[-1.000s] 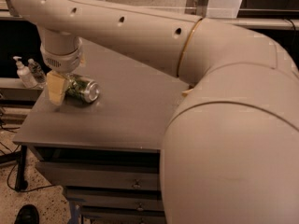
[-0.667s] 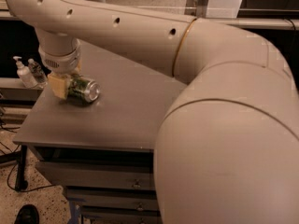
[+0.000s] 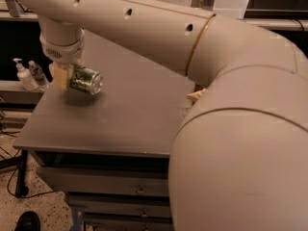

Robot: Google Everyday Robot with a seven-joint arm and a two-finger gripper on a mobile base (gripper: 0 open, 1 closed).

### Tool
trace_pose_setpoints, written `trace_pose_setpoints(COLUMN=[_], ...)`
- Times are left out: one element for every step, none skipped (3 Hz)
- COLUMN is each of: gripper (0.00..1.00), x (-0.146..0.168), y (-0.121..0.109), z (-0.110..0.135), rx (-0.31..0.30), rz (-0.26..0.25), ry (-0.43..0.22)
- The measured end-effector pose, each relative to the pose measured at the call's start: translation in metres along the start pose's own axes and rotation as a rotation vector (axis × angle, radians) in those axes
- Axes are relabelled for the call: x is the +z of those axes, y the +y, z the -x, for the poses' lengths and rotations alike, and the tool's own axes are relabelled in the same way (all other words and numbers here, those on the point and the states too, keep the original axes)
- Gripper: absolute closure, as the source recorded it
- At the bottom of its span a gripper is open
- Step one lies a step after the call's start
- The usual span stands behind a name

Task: Place green can upright

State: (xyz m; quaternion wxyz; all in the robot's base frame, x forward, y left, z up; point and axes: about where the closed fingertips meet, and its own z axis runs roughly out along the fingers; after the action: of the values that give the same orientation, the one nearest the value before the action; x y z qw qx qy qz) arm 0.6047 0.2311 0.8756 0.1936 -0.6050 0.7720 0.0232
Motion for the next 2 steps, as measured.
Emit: trace_pose_setpoints(gripper=[1.00,1.00], x=[-0.027,-0.050], y=[-0.014,-0.026], z=[0.006,0.008], rx=[-0.015,-0.028], rz=[-0.024,-0.036], ry=[-0.098,-0.226])
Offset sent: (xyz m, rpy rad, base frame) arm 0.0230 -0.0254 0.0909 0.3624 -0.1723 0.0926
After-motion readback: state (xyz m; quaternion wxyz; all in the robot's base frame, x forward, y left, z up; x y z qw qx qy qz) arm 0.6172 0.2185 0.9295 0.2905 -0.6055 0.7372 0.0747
